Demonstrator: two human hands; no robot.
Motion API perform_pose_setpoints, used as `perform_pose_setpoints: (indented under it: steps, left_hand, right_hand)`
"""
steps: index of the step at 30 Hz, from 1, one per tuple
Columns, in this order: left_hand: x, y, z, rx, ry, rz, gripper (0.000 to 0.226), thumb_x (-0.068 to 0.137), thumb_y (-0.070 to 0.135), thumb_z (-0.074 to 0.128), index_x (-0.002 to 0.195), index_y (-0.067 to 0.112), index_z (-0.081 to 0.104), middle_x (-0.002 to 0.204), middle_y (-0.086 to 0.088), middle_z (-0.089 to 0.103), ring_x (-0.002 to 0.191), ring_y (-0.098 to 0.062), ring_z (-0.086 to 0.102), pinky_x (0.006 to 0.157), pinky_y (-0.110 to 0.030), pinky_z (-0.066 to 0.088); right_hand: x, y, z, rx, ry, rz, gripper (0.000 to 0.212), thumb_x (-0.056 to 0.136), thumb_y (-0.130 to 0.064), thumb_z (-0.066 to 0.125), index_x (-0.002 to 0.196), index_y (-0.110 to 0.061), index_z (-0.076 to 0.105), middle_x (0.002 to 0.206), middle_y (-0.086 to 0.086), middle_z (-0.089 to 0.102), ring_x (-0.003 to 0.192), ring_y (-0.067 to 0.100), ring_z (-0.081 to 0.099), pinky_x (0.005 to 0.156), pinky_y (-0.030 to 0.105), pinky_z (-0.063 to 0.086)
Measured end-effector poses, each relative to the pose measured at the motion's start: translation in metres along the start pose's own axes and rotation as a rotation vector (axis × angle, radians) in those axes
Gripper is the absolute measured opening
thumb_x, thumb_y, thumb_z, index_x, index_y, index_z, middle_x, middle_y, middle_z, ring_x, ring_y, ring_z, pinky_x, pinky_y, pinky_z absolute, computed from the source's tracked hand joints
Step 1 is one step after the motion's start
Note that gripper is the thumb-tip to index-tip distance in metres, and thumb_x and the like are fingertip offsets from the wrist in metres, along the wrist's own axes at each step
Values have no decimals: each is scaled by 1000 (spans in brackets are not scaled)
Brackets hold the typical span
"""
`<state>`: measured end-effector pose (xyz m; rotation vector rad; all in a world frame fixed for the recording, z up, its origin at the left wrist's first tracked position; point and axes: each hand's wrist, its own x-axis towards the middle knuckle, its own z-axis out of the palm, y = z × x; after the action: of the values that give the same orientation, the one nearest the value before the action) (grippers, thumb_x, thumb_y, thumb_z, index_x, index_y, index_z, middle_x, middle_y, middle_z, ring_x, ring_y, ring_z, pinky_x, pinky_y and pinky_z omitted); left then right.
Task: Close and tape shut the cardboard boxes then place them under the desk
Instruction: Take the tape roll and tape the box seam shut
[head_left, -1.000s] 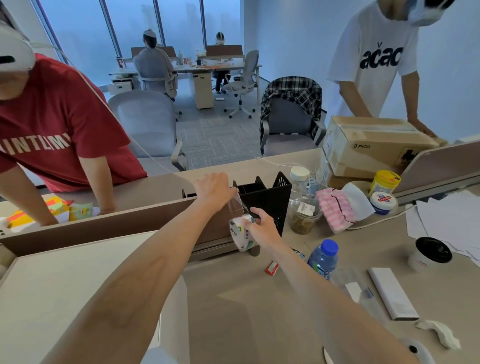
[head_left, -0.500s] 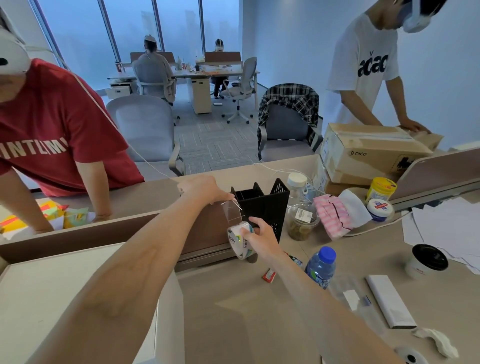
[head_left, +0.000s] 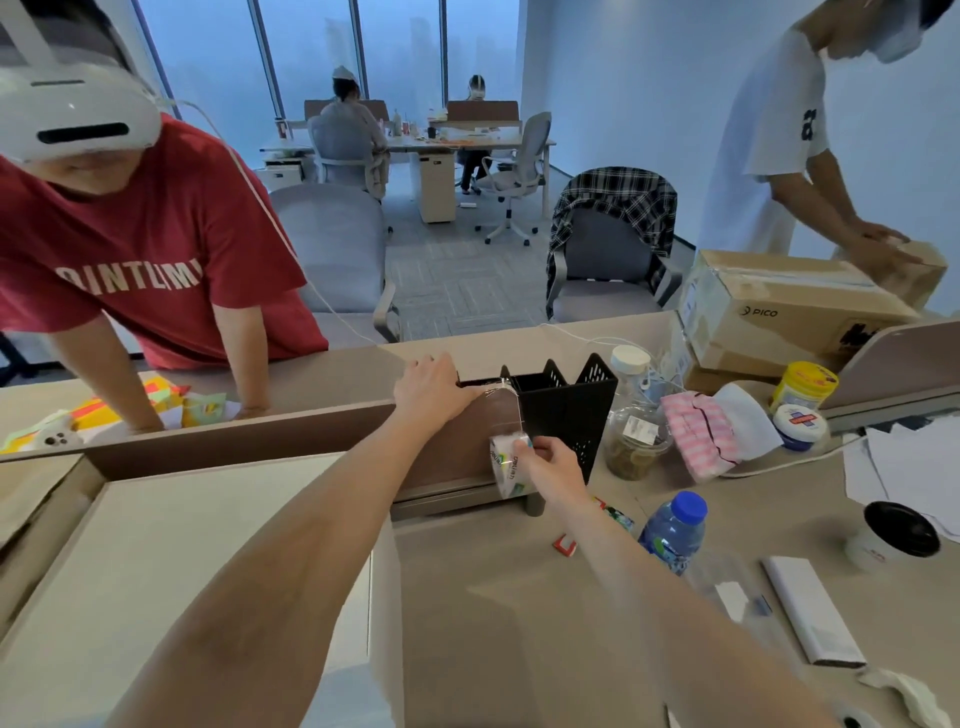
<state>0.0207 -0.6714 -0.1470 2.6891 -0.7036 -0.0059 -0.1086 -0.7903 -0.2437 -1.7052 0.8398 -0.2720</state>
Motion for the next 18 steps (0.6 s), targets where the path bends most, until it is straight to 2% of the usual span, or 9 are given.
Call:
perform_pose_setpoints:
  steps: [3, 5, 8, 10, 13, 15, 18]
  left_hand:
    - [-15, 3, 2, -24, 178, 144, 24, 84, 27, 62, 104, 14, 56, 116, -7, 57, 114, -28, 47, 90, -39, 41]
    - [-32, 10, 7, -137, 209, 197, 20, 84, 22, 60, 103, 16, 57, 111, -4, 58, 110, -25, 49, 89, -37, 42]
    - [-62, 22, 13, -422, 147, 151, 15, 85, 18, 60, 100, 19, 58, 105, 1, 59, 105, -20, 53, 88, -37, 47]
    - [-87, 27, 18, -567, 113, 101, 14, 87, 14, 59, 100, 21, 58, 103, 3, 60, 100, -16, 55, 84, -31, 48]
    - [-129, 32, 22, -722, 64, 20, 17, 92, 13, 56, 108, 16, 60, 104, 2, 61, 93, -12, 56, 78, -22, 44]
    - [-161, 34, 25, -775, 42, 11, 19, 93, 13, 55, 111, 15, 59, 105, 1, 60, 92, -13, 56, 76, -19, 43]
    - [-213, 35, 31, -707, 29, 91, 19, 94, 14, 56, 112, 14, 58, 105, 1, 60, 85, -9, 55, 72, -13, 42]
  right_hand:
    - [-8, -15, -6, 2, 92, -30, 45, 96, -37, 59, 133, -13, 54, 124, 3, 62, 112, 17, 56, 95, 29, 43]
    - [-16, -25, -12, 10, 143, -85, 42, 97, -32, 58, 133, -10, 55, 126, 5, 62, 118, 19, 56, 98, 29, 42]
    - [-36, -38, -22, 24, 182, -174, 37, 98, -28, 54, 131, -11, 57, 123, 3, 62, 113, 16, 56, 97, 28, 42]
    - [-55, -43, -28, 26, 204, -246, 32, 99, -26, 52, 128, -13, 58, 118, 0, 63, 109, 13, 57, 95, 27, 44]
    - [-89, -41, -38, 26, 218, -328, 28, 99, -24, 51, 125, -15, 60, 111, -5, 62, 100, 5, 56, 83, 14, 42]
    - [-116, -34, -46, 31, 204, -377, 28, 100, -21, 51, 125, -15, 61, 110, -6, 61, 99, 3, 56, 84, 12, 43]
    - [-158, -16, -59, 7, 169, -425, 28, 100, -20, 51, 125, -13, 61, 114, -4, 62, 104, 6, 56, 88, 14, 42]
